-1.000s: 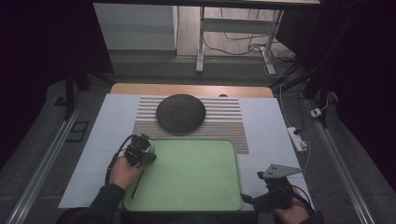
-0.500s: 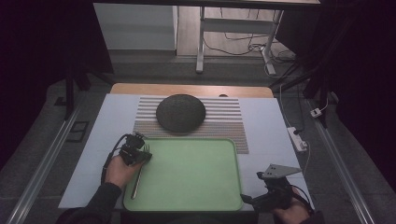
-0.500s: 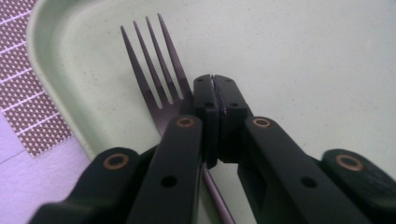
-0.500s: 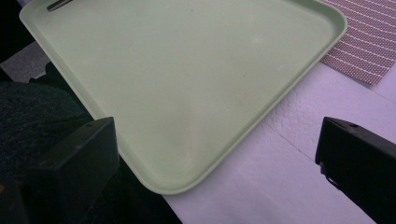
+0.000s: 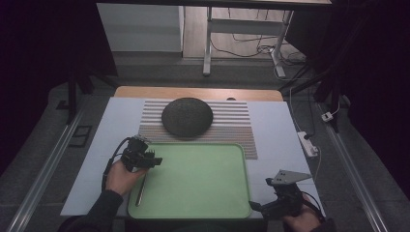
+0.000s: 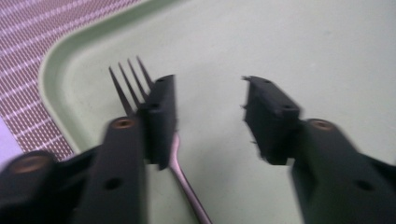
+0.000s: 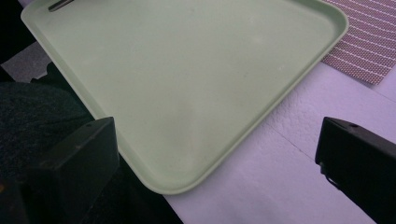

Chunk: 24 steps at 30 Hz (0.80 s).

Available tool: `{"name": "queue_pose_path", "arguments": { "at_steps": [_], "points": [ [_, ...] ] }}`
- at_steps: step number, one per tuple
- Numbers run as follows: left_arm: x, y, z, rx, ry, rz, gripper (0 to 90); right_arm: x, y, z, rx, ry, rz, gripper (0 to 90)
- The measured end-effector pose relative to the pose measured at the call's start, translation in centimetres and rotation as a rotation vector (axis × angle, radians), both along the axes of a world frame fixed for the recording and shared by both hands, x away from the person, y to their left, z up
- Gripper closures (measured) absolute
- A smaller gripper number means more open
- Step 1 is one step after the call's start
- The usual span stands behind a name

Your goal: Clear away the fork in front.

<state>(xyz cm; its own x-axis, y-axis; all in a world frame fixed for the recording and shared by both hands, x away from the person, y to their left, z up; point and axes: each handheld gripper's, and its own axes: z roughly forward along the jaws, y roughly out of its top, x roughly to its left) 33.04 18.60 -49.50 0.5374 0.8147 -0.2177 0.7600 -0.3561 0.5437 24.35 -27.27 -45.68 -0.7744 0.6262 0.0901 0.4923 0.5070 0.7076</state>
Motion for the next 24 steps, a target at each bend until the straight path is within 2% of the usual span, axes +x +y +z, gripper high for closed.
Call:
{"name": "queue_pose_path", "arguments": {
  "at_steps": [2,5,8,11,16,24],
  "points": [
    [-0.3,0.1,0.4,-0.014,-0.022,-0.017,42.8,0.0,0.0,0.0,0.006,0.001,-0.002,0.0],
    [-1.0,0.4,1.1,-0.062,-0.052,-0.039,31.6,0.0,-0.1,0.0,0.009,0.003,-0.005,0.0],
    [-1.8,0.7,1.9,-0.086,-0.088,-0.04,21.4,0.0,-0.1,0.0,0.011,0.005,-0.006,0.0],
    [-2.6,1.1,2.5,-0.095,-0.113,-0.061,16.1,0.1,-0.1,0.0,0.012,0.006,-0.008,0.0],
    [-3.7,2.0,3.0,-0.122,-0.122,-0.059,8.5,0.1,-0.1,0.0,0.013,0.008,-0.012,0.0],
    [-6.3,3.7,3.2,-0.172,-0.134,-0.046,4.2,0.1,-0.2,0.0,0.02,0.014,-0.018,0.0]
  ]
}}
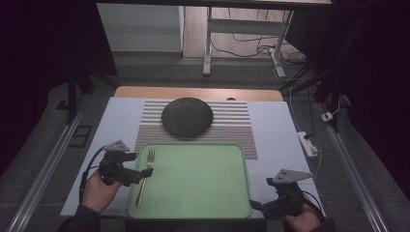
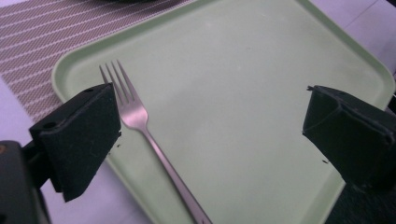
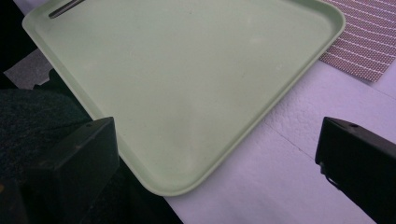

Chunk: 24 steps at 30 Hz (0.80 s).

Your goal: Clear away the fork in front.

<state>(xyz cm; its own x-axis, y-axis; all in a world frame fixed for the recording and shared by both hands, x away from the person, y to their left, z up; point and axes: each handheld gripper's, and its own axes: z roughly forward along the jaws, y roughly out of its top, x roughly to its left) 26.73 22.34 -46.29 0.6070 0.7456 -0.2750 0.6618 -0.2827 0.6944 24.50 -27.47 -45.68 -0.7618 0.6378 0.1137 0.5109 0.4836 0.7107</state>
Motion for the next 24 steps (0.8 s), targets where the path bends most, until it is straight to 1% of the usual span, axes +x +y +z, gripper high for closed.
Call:
{"name": "queue_pose_path", "arguments": {
  "at_steps": [3,9,14,16,19,24],
  "points": [
    [-1.0,0.8,0.0,-0.03,0.006,0.01,3.1,0.0,0.0,0.0,-0.001,0.0,0.0,0.0],
    [-2.8,2.2,0.1,-0.038,-0.003,0.031,1.4,0.0,0.0,0.0,0.001,0.003,-0.002,0.0],
    [-4.4,3.6,0.2,-0.046,-0.022,0.055,0.3,0.1,0.0,0.0,0.001,0.004,-0.005,0.0],
    [-5.1,4.2,0.1,-0.055,-0.027,0.065,0.0,0.0,0.0,0.0,0.001,0.004,-0.005,0.0],
    [-6.0,4.9,-0.1,-0.07,-0.029,0.077,0.0,0.0,0.0,0.0,0.0,0.004,-0.005,0.0],
    [-7.0,5.5,-0.7,-0.067,-0.018,0.08,0.0,0.0,0.0,0.0,0.001,0.006,-0.007,0.0]
  ]
}}
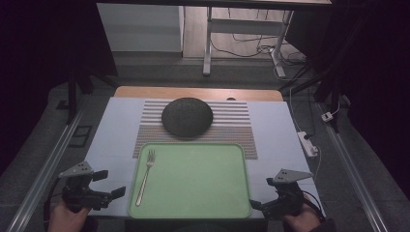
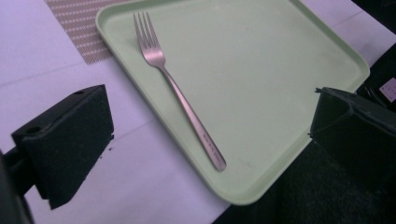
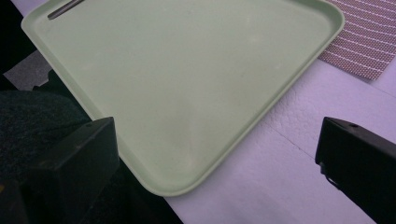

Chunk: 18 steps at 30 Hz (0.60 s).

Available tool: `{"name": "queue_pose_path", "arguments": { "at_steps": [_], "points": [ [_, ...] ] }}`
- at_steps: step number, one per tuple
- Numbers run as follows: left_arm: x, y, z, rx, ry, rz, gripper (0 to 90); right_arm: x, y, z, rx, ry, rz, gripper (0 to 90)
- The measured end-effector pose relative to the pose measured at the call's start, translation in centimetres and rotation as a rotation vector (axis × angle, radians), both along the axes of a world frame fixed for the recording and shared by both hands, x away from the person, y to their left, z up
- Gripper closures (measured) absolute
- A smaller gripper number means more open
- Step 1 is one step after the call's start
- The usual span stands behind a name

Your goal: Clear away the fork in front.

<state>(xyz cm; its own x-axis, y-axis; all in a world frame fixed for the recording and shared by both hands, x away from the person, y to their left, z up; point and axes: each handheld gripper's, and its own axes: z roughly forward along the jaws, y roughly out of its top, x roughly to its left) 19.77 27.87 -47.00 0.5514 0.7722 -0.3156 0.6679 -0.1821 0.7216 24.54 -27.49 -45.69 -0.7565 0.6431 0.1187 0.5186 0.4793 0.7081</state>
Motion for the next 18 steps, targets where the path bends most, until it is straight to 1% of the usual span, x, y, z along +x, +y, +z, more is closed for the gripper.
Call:
{"name": "queue_pose_path", "arguments": {
  "at_steps": [4,7,9,14,17,18],
  "points": [
    [-0.6,0.2,-0.4,0.015,0.01,-0.002,0.0,0.0,0.0,0.0,0.004,0.006,-0.001,0.0],
    [-1.0,0.4,-0.5,0.017,0.014,-0.003,0.0,0.1,0.0,0.0,0.007,0.008,-0.004,0.0],
    [-1.3,0.5,-0.4,0.015,0.01,0.001,0.0,0.0,0.0,0.0,0.007,0.008,-0.004,0.0],
    [-1.6,0.5,-0.5,0.034,0.035,0.007,0.0,0.1,0.0,0.0,0.006,0.012,-0.005,0.0],
    [-1.7,0.6,-0.6,0.035,0.053,0.011,0.0,0.1,0.0,0.0,0.006,0.013,-0.006,0.0],
    [-1.7,0.7,-0.6,0.031,0.053,0.014,0.0,0.1,0.0,0.0,0.006,0.012,-0.006,0.0]
  ]
}}
